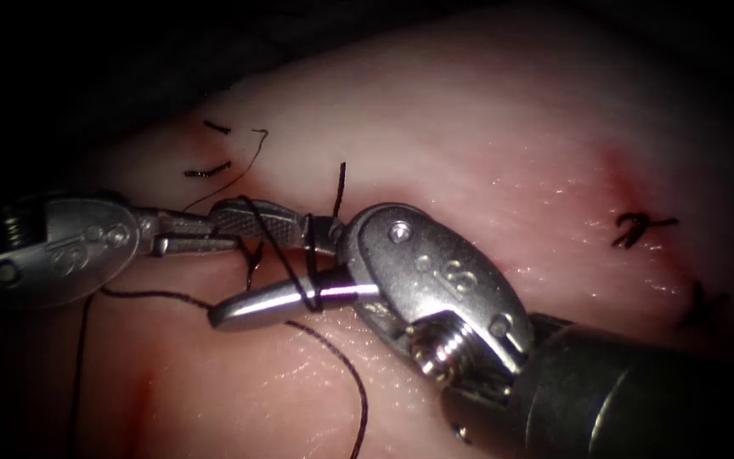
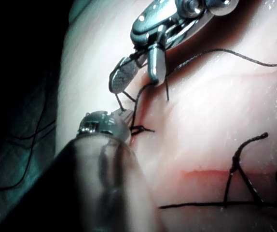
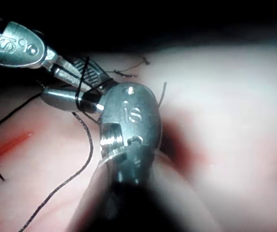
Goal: Wound Closure
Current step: Wrap the suture twice around the right tool counter-clockwise.
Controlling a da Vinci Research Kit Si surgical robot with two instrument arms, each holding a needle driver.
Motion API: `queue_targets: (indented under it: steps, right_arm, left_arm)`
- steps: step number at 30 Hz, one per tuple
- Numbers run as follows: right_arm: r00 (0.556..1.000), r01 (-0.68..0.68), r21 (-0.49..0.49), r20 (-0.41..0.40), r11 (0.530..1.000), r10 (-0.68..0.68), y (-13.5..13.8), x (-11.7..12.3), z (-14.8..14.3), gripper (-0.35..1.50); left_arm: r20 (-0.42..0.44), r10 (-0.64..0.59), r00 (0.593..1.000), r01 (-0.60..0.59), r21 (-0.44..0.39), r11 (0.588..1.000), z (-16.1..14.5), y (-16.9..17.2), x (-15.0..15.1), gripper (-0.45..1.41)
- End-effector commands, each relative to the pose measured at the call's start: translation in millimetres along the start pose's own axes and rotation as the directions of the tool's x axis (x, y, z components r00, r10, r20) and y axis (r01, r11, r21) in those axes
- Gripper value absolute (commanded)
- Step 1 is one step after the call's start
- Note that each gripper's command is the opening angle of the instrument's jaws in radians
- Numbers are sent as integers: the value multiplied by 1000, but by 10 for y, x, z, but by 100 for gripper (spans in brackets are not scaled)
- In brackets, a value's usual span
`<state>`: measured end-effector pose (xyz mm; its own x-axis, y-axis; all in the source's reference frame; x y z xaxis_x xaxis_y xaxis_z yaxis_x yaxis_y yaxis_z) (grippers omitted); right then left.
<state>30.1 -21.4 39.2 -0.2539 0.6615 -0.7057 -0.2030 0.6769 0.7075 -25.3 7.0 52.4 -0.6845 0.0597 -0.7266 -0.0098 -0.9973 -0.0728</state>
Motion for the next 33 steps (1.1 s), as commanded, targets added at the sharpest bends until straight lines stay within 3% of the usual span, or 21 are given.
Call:
queue_targets:
  steps: [1, 2, 3, 5, 11, 14, 21, 28, 33]
  right_arm:
    - [1000, -1, -11, -11, 1000, 1, 7, 6, 13, 106]
    - [1000, -4, -28, -23, 1000, 4, 8, 7, 12, 96]
    - [998, -35, -39, -45, 999, 33, 9, 7, 13, 63]
    - [999, -33, -43, -45, 999, 31, 9, 6, 14, 44]
    - [996, -79, -47, -53, 996, 77, 11, 10, 12, 49]
    - [988, -129, -71, -92, 989, 122, 10, 8, 15, 54]
    - [989, -120, -212, -109, 970, 99, 7, -1, 14, 32]
    - [989, -116, -314, -128, 942, 80, 12, -1, 13, -8]
    - [989, -112, -339, -133, 934, 70, 11, -2, 14, 0]
  left_arm:
    - [-2, 0, 1000, 0, 5, 1000, 5, -8, 2, -45]
    - [-2, 1, 1000, -1, 6, 1000, 5, -6, 2, -45]
    - [-8, -4, 1000, 4, 3, 1000, 4, -4, 4, -45]
    - [-25, -7, 1000, 8, 20, 1000, 2, -4, 6, -45]
    - [-54, -7, 998, 9, 50, 999, -12, 3, 15, -45]
    - [-50, 11, 999, -4, 130, 991, -15, 9, 20, -45]
    - [-48, 19, 999, -10, 177, 984, -19, 23, 40, -45]
    - [-34, 40, 999, -32, 221, 975, -31, 40, 59, -45]
    - [20, 75, 997, -78, 261, 962, -29, 44, 72, -45]
